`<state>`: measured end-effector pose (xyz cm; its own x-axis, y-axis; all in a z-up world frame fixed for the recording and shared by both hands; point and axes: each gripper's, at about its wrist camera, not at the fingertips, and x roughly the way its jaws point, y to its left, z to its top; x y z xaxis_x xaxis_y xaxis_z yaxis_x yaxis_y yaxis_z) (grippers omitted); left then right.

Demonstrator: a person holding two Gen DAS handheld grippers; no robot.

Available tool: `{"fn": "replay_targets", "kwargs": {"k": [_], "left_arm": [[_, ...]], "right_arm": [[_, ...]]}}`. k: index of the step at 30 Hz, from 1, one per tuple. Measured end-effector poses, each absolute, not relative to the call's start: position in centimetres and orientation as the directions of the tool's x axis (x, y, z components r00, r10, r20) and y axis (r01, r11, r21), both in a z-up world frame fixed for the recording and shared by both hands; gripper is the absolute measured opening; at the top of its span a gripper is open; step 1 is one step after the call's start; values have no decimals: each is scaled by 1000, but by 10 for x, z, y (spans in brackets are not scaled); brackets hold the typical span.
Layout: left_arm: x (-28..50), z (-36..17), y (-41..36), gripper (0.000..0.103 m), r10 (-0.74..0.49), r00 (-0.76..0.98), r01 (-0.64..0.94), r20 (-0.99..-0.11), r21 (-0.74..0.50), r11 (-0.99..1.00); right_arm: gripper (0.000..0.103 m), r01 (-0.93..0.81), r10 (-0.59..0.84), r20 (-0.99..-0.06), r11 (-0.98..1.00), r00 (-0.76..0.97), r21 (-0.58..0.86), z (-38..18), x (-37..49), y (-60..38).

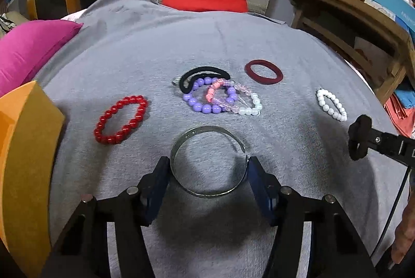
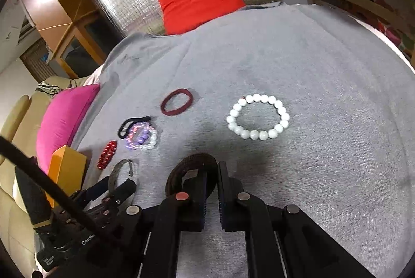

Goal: Organize jewelry
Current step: 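Carry the bangle into the orange box and open the left tool while the right drops the black ring there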

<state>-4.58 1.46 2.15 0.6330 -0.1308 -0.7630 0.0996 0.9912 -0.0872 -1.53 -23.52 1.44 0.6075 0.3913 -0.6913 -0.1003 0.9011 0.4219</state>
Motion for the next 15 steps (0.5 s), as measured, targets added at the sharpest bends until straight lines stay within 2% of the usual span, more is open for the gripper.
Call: {"fn": "replay_targets", "kwargs": {"k": [5, 9, 11, 15], "left_arm": [[-64, 48, 22, 62, -114, 700, 77, -705, -85, 993], [-97, 86, 29, 62, -87, 779, 47, -621, -80, 996], [-117, 107, 40, 62, -83, 819, 20, -568, -116, 993], [-154, 143, 77, 62, -19, 847, -86, -531, -173, 981]], "right_arm": [[8, -129, 401, -677, 901, 618, 415, 29, -24, -225], [8, -178, 427, -644, 892, 635, 415, 50, -35, -209], [8, -212, 456, -620, 878, 638, 428, 63, -41, -199], [8, -289, 508, -590, 856, 627, 429, 83, -50, -169]]}}
